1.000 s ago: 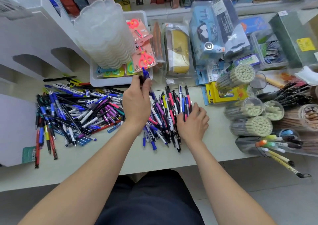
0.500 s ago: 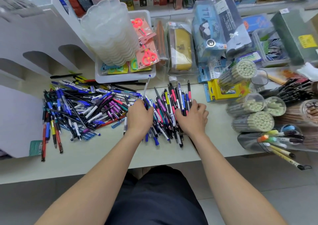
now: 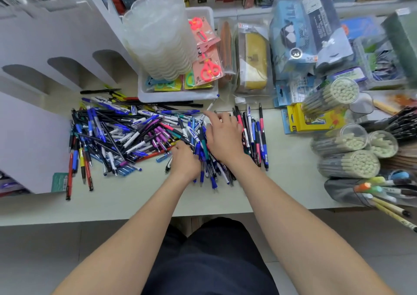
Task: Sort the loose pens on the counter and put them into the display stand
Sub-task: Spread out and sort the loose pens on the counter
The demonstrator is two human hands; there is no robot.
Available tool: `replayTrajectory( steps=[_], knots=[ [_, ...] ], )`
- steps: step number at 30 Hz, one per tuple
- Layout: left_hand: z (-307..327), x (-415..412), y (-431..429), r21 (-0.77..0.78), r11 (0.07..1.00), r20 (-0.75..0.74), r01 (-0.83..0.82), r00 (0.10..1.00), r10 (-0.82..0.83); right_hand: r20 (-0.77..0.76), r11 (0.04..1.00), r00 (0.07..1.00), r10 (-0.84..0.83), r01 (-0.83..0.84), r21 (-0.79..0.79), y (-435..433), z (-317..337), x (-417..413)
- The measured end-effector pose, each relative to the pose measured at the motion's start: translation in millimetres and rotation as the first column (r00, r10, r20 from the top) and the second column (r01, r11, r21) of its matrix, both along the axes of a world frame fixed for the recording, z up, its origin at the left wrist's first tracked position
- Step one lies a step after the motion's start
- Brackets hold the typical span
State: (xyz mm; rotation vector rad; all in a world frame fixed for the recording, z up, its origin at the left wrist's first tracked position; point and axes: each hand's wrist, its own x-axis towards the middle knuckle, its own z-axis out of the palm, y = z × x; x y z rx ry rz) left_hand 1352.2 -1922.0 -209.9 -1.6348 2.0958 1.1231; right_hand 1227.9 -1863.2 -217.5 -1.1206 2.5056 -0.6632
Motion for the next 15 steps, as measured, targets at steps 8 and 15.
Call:
replayTrajectory(
  steps=[8, 15],
  knots=[
    [-2, 13, -6, -0.068, 0.996, -0.126, 0.054, 0.99, -0.062, 0.093, 0.99, 0.986, -0.137, 0.133, 0.051, -30, -9, -6],
    [-6, 7, 4, -0.042, 0.994, -0.121, 0.098, 0.987, -0.102, 0.348, 0.768, 0.79, -0.505, 0.595, -0.237, -28, -3, -11]
  ],
)
